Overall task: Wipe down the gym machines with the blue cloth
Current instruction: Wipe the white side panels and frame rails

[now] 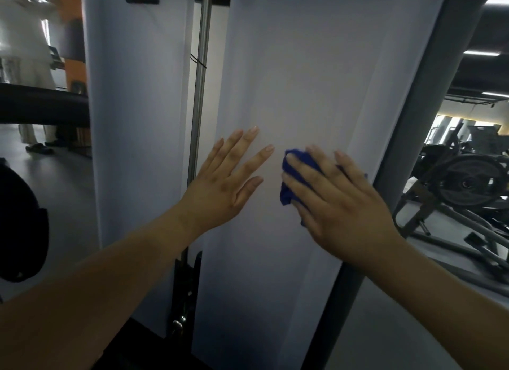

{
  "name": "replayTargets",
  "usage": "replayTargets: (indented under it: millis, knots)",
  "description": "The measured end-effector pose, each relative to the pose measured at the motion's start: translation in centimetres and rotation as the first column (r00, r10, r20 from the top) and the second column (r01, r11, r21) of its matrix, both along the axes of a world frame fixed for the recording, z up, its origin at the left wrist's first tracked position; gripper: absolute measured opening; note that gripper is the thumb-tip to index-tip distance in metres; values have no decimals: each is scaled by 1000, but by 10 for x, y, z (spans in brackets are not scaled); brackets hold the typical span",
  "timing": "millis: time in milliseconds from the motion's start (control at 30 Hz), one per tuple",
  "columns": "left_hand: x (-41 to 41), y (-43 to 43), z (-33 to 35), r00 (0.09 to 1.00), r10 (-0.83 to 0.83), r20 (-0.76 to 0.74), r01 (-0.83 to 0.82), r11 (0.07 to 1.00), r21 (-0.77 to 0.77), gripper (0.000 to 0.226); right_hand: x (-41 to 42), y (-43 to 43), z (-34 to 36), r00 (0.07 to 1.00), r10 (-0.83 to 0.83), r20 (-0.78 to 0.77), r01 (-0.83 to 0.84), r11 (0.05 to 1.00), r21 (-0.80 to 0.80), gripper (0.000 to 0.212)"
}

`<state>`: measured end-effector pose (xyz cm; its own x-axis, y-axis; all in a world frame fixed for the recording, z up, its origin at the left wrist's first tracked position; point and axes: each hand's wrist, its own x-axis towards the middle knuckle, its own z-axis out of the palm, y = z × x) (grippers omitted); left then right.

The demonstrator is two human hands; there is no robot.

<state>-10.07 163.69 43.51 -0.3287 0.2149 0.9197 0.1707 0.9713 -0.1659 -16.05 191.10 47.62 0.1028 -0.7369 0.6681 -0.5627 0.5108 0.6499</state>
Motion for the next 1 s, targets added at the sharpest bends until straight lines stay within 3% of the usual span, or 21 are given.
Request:
replayTargets:
  millis: [67,200,267,367,400,533,700,733,867,1000]
  knots:
    - [0,2,0,1000,0,0,0,1000,3,58,7,-5,-11,1000,-19,9,20,1000,-24,54]
    - [3,-4,5,1000,8,-9,-9,999,-31,56,9,-12,-59,997,-76,-34,83,927,366,61]
    - [4,-11,14,999,12,-31,-13,999,-45,55,7,-17,-44,998,-59,4,55,956,288,62]
    - [6,-21,29,999,13,-34,-15,999,-52,56,11,-29,-27,995,-82,61,80,996,42,64]
    - [6,-23,33,999,15,-31,-17,998,-67,56,13,-35,-33,994,-90,66,87,995,38,66]
    - [6,-35,40,999,31,-23,-34,991,-130,56,10,-50,-60,995,-100,31,87,952,292,65]
    - [4,-50,61,996,67,-61,-76,985,-153,58,8,-67,-26,994,-71,87,76,996,-50,61]
    - [3,-52,64,995,73,-67,-84,981,-176,57,9,-74,-32,994,-58,96,63,997,-47,63]
    - [1,-65,73,993,91,-81,-108,964,-243,55,0,-95,-64,996,-36,80,17,974,227,65]
    - [1,-73,78,992,94,-87,-113,963,-244,56,-2,-104,-39,996,-30,85,29,1000,9,60]
